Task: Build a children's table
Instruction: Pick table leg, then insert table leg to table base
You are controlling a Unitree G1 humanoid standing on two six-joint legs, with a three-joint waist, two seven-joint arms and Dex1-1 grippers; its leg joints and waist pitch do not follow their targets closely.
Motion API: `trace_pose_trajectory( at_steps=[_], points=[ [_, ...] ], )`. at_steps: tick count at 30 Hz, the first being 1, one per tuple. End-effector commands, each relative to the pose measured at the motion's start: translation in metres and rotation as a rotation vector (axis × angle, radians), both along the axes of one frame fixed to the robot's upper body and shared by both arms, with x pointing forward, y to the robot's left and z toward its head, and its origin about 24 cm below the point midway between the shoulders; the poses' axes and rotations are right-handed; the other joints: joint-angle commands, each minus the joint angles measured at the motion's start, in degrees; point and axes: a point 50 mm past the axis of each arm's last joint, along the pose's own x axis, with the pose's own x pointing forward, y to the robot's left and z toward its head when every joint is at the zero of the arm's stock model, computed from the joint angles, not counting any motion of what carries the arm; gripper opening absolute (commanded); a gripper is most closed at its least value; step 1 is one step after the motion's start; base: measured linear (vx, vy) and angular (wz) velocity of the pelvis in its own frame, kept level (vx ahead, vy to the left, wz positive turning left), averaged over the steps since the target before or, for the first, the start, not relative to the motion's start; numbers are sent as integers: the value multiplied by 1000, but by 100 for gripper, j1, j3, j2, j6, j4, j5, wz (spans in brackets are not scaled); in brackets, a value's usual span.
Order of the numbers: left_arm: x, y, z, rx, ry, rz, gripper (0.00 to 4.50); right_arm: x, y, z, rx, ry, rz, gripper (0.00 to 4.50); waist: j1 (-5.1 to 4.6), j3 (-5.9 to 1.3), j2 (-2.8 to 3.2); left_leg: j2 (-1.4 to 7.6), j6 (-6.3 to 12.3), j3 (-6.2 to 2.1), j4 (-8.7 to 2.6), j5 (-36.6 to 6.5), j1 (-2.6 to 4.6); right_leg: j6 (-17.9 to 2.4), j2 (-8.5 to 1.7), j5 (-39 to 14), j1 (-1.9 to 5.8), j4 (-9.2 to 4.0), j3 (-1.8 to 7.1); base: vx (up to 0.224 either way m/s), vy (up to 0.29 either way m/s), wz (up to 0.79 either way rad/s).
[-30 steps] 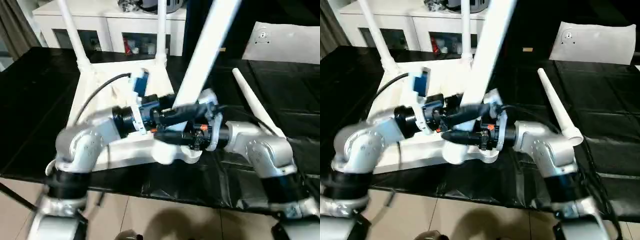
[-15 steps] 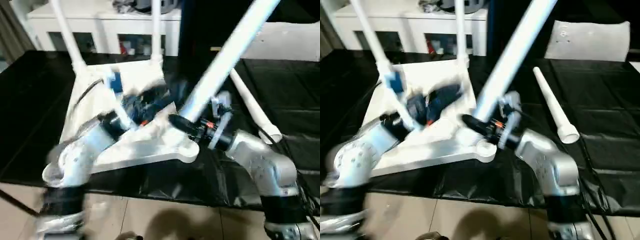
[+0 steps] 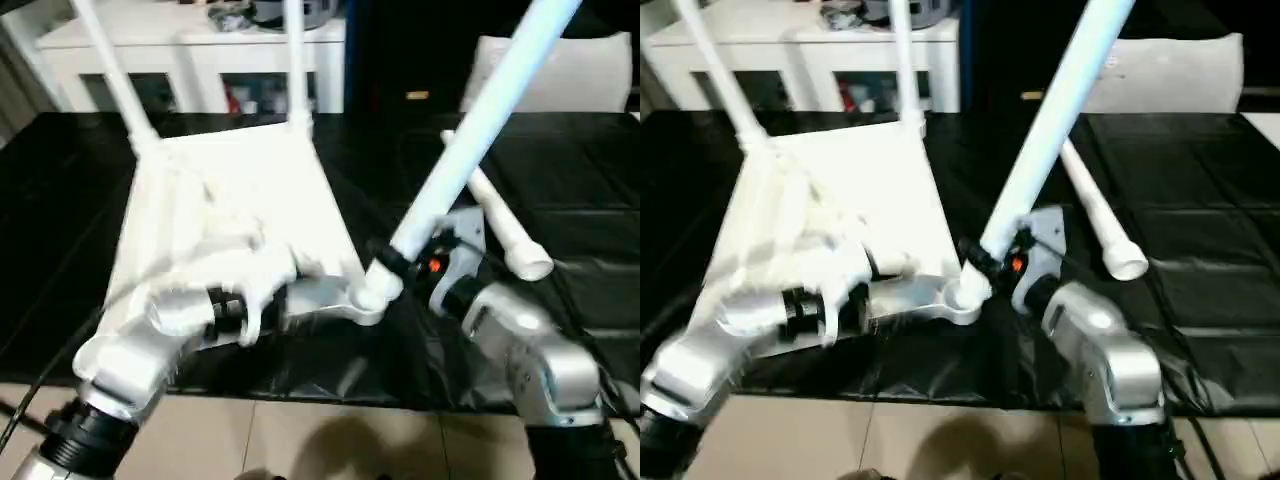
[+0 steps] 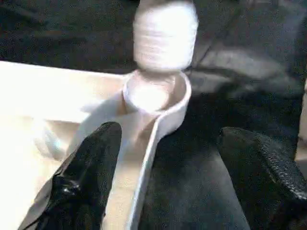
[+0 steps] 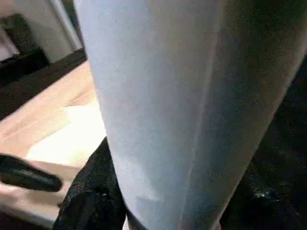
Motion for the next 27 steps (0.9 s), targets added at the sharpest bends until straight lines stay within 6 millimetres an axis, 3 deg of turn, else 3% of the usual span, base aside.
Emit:
trace_pose_trajectory(
  at_steps=[1, 3, 5, 10, 13, 18, 27],
  points=[
    [5, 4, -4, 53, -34, 9, 309, 1, -2, 7, -37, -77, -63, 193, -29, -312, 36, 299, -16, -237, -462, -1783, 86, 10, -464, -3112, 214, -639, 319, 0, 0, 0],
    [10, 7, -9, 58, -42, 32, 294, 0, -2, 11, -83, -176, -59, 193, -43, -327, 2, 283, -19, -227, -452, -1770, 80, 66, -472, -3097, 220, -653, 317, 0, 0, 0],
    [13, 8, -11, 48, -46, 38, 273, -1, -1, 11, -66, -184, -63, 193, -42, -330, 25, 285, 26, -227, -449, -1742, 83, 79, -471, -3074, 222, -649, 319, 0, 0, 0],
    [16, 9, -15, 42, -40, 47, 228, -1, 2, 15, -54, -232, -39, 193, -18, -346, 7, 324, 127, -226, -466, -1638, 55, -203, -481, -2619, 241, -583, 348, 0, 0, 0],
    [15, 14, -19, 61, -10, 37, 205, -7, 6, 8, -66, -118, 61, 193, -8, -344, 5, 336, 173, -229, -471, -1547, 51, -257, -470, -2523, 269, -564, 358, 0, 0, 0],
    [12, 16, -23, 71, 23, -3, 165, -8, 5, 4, -89, -129, 92, 193, -8, -330, 31, 339, 127, -231, -475, -1661, 67, -222, -493, -2774, 245, -595, 352, 0, 0, 0],
    [13, 24, -27, 128, 77, -47, 93, -6, 13, 9, -59, -112, 188, 193, -14, -331, 27, 342, 107, -236, -481, -1767, 76, -302, -491, -2683, 249, -590, 359, 0, 0, 0]
  ],
)
